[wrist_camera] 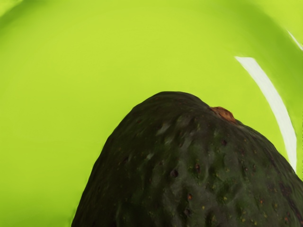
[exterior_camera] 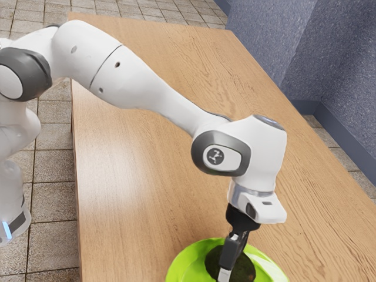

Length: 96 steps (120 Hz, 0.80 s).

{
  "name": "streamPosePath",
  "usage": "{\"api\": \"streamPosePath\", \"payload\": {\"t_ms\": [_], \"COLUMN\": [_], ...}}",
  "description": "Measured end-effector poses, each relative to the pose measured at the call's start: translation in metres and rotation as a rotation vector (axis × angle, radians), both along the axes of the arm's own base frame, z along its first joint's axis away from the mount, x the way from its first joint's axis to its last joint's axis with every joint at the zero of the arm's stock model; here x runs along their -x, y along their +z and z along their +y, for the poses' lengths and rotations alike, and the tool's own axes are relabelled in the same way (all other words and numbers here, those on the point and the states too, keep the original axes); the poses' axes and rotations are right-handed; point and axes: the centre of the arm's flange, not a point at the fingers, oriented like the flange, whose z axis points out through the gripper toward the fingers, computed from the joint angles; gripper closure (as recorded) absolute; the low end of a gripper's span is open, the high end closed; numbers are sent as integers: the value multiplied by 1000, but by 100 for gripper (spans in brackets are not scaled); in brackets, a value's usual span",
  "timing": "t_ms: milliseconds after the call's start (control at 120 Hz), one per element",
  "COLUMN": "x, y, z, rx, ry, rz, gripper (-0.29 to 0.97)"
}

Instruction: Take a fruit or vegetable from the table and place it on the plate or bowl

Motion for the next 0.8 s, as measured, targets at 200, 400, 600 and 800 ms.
{"api": "streamPosePath", "payload": {"t_ms": [200, 400, 600, 800], "x": [0, 1, -1, -22], "y": [-4, 11, 13, 120], "z": [-34, -31, -28, 57], "rx": [18, 81, 98, 172], "ry": [36, 80, 94, 340], "rz": [-20, 0, 8, -120], "gripper": [44, 12, 4, 1]}}
